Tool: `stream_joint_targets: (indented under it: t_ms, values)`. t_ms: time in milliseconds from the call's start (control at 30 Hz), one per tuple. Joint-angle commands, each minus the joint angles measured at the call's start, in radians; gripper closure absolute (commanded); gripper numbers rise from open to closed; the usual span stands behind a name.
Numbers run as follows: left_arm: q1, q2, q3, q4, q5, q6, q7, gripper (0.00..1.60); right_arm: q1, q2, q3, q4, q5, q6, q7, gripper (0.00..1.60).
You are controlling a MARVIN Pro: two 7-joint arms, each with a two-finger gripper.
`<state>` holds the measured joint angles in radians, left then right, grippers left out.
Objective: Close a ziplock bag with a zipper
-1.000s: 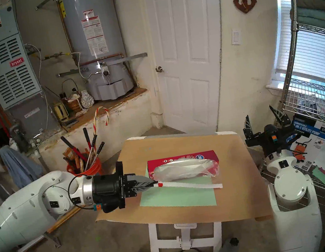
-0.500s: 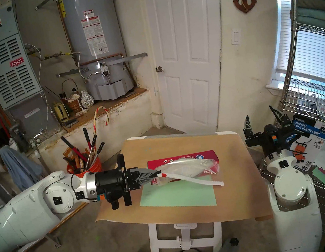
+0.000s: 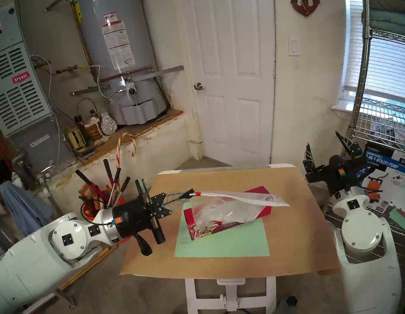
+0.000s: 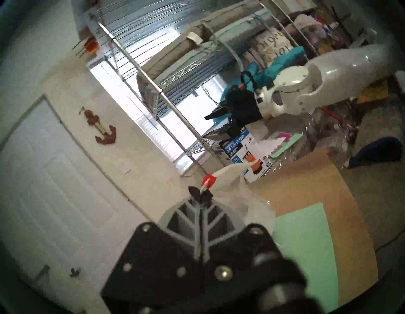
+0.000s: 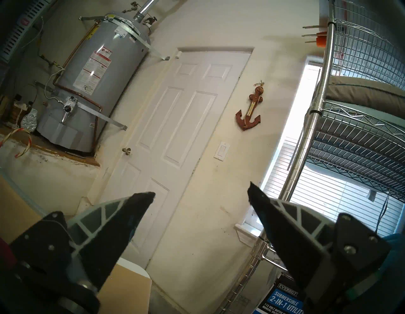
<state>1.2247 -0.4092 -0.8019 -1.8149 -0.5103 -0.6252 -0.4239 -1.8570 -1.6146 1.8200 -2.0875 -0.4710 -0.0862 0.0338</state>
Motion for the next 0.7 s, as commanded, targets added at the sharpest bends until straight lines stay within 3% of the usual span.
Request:
stream_joint_targets:
  t_ms: [0,33,167,233,433,667]
  values:
    - [-0.062,-0.029,-0.004,0.027,-0.178,0.064,-0.086,1.60,0.008,0.001,-0.004,-0.023,0.000,-0.004,-0.001,0.00]
    - [-0.076,-0.038,-0.004,0.038,-0.238,0.093,-0.131,1.60,0.008,0.001,-0.004,-0.023,0.000,-0.004,-0.001,0.00]
    - [-0.096,-0.051,-0.002,0.053,-0.308,0.136,-0.182,1.60,0.007,0.001,-0.004,-0.023,0.000,-0.004,-0.001,0.00]
    - [-0.126,-0.070,0.001,0.079,-0.375,0.192,-0.259,1.60,0.006,0.001,-0.004,-0.026,-0.001,-0.005,-0.002,0.00]
    - [-0.154,-0.097,0.005,0.114,-0.423,0.251,-0.357,1.60,-0.047,0.032,0.000,-0.083,0.033,-0.005,0.072,0.00]
    - [-0.149,-0.109,0.003,0.126,-0.443,0.273,-0.391,1.60,-0.094,0.100,0.024,-0.185,0.110,-0.008,0.227,0.00]
